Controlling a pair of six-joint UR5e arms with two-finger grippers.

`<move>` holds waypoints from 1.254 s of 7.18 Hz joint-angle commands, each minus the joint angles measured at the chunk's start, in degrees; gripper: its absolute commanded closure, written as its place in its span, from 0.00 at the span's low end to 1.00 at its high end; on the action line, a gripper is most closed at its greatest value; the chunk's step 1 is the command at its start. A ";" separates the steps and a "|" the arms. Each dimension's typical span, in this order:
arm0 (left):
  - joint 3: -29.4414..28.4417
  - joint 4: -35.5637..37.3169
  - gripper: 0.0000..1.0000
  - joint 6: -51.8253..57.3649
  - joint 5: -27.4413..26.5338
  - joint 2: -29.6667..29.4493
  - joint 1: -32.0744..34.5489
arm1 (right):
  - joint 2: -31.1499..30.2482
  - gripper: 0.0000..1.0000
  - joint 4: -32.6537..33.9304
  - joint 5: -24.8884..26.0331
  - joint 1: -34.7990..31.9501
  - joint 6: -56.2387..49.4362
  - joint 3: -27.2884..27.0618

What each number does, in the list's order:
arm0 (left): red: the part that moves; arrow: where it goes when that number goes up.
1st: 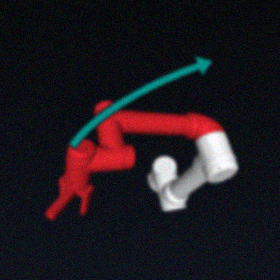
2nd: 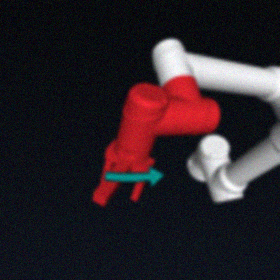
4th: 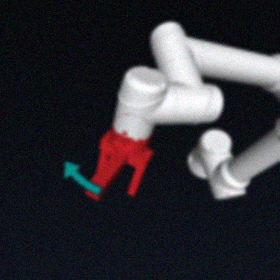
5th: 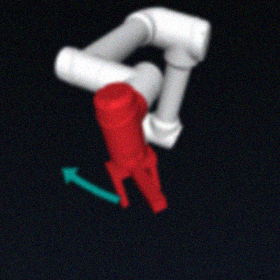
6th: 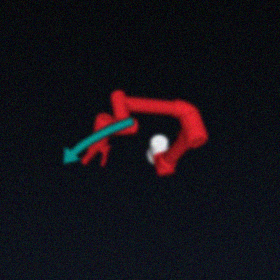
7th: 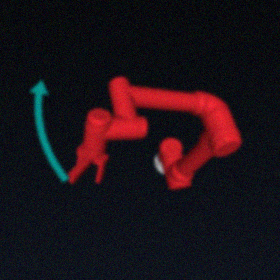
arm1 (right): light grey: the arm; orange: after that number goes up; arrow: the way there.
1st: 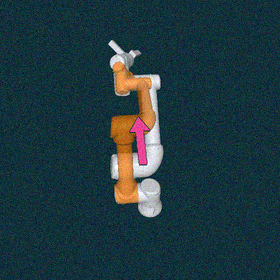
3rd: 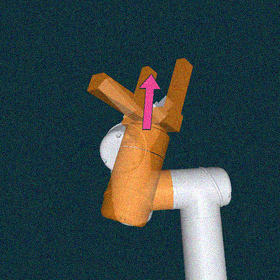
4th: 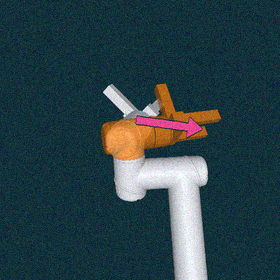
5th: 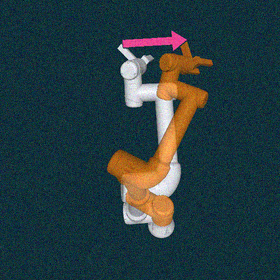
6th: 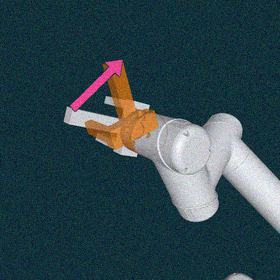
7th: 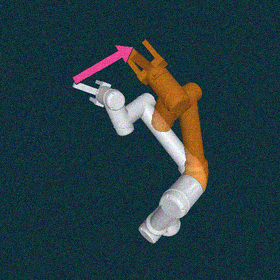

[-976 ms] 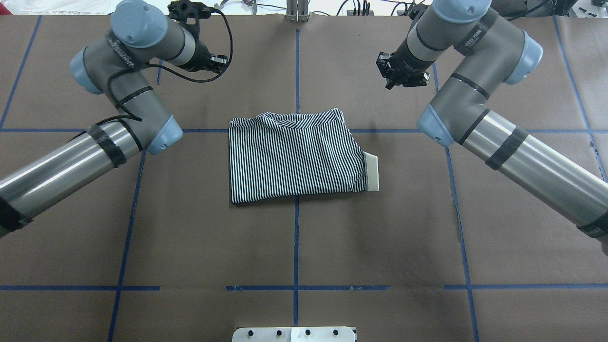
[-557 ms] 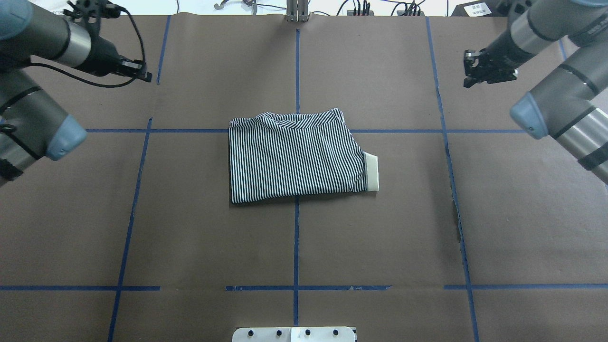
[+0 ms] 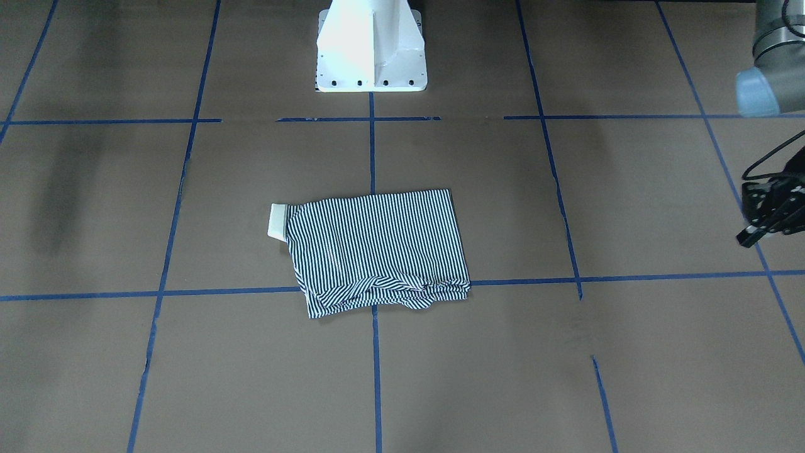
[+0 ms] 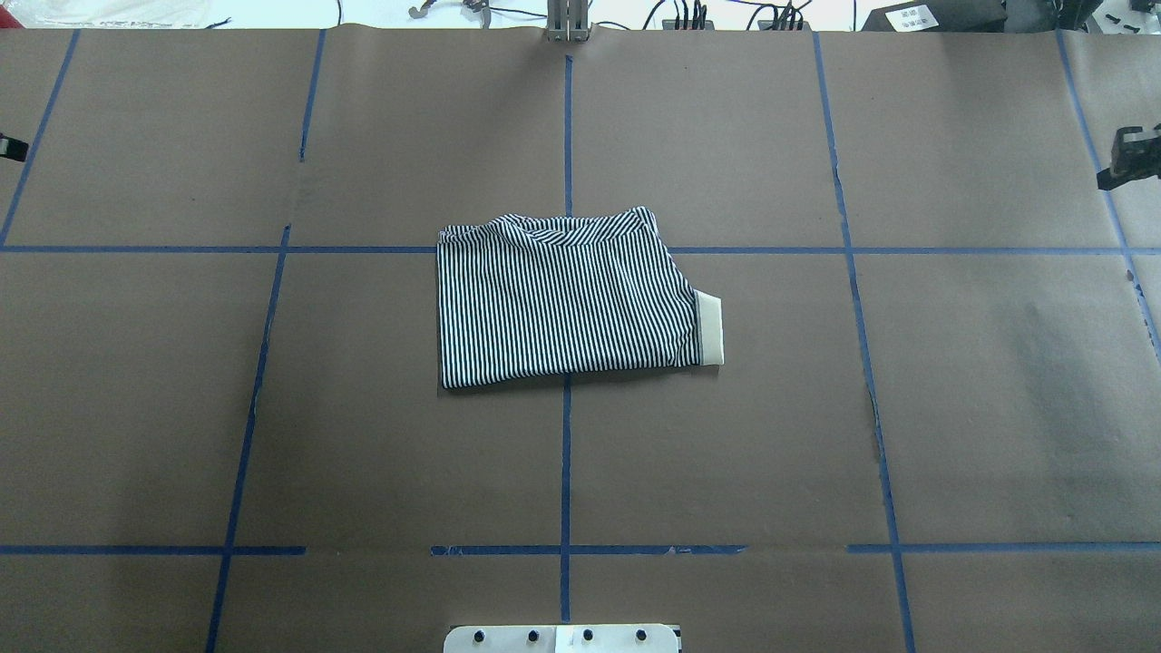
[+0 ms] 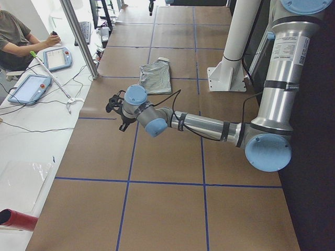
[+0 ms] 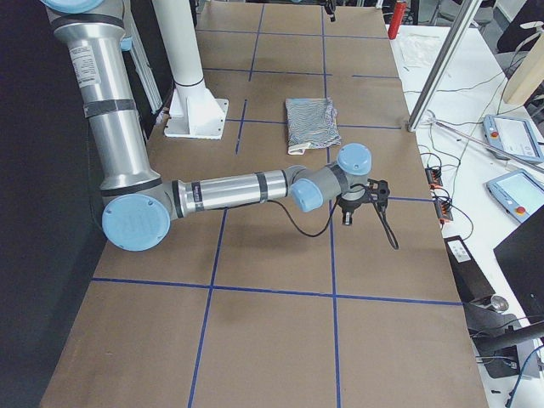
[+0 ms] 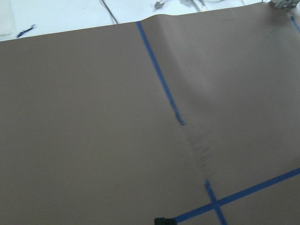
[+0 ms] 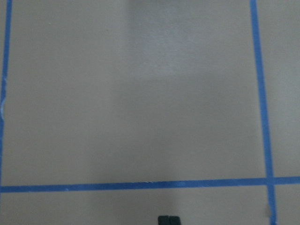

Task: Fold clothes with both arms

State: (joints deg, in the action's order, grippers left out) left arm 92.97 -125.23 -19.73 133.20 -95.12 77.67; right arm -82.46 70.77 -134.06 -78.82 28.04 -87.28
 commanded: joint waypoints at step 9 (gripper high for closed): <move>7.65 38.14 0.00 16.87 1.28 9.69 12.15 | -10.17 0.00 17.03 1.70 -6.26 -27.39 -8.69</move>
State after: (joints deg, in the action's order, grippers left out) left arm 100.34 -86.95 0.57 134.28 -86.61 89.83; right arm -91.81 87.23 -131.84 -84.83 2.98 -95.75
